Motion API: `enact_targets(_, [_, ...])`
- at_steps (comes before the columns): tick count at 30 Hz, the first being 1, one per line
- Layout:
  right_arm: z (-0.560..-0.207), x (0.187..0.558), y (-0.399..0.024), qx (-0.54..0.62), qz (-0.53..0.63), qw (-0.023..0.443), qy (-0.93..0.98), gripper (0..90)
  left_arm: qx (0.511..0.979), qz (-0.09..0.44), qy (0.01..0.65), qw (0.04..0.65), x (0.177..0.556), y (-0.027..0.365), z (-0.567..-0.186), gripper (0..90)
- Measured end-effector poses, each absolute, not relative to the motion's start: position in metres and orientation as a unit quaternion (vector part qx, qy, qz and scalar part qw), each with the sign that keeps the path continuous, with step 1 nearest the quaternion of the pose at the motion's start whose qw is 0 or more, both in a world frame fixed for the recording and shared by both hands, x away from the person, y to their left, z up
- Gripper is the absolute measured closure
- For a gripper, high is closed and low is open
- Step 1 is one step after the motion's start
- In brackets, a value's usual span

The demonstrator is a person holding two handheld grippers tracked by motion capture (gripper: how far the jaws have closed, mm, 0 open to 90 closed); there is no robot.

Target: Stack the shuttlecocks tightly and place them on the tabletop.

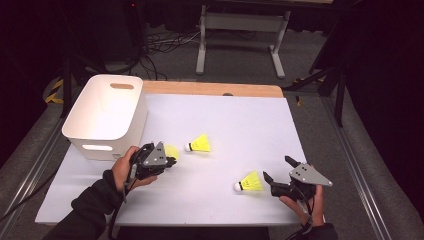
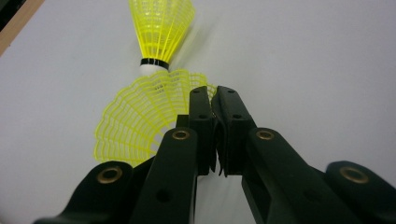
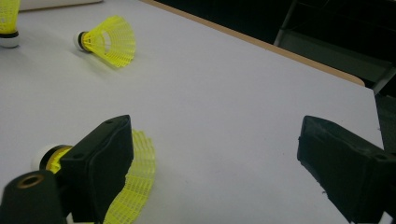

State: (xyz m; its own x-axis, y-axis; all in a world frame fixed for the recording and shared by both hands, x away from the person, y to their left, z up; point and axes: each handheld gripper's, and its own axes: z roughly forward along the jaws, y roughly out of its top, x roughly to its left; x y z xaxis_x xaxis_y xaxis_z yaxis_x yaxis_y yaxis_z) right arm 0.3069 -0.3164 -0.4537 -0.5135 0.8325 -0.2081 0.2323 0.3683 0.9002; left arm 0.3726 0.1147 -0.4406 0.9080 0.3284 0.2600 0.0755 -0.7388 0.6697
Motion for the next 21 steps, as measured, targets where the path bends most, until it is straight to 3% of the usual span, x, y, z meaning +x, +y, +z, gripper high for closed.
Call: enact_targets(21, [-0.455,0.308,-0.316,0.353,0.435,0.337,0.756,12.4,0.946,0.147,0.055,0.283,0.392,0.055,-0.448,87.4])
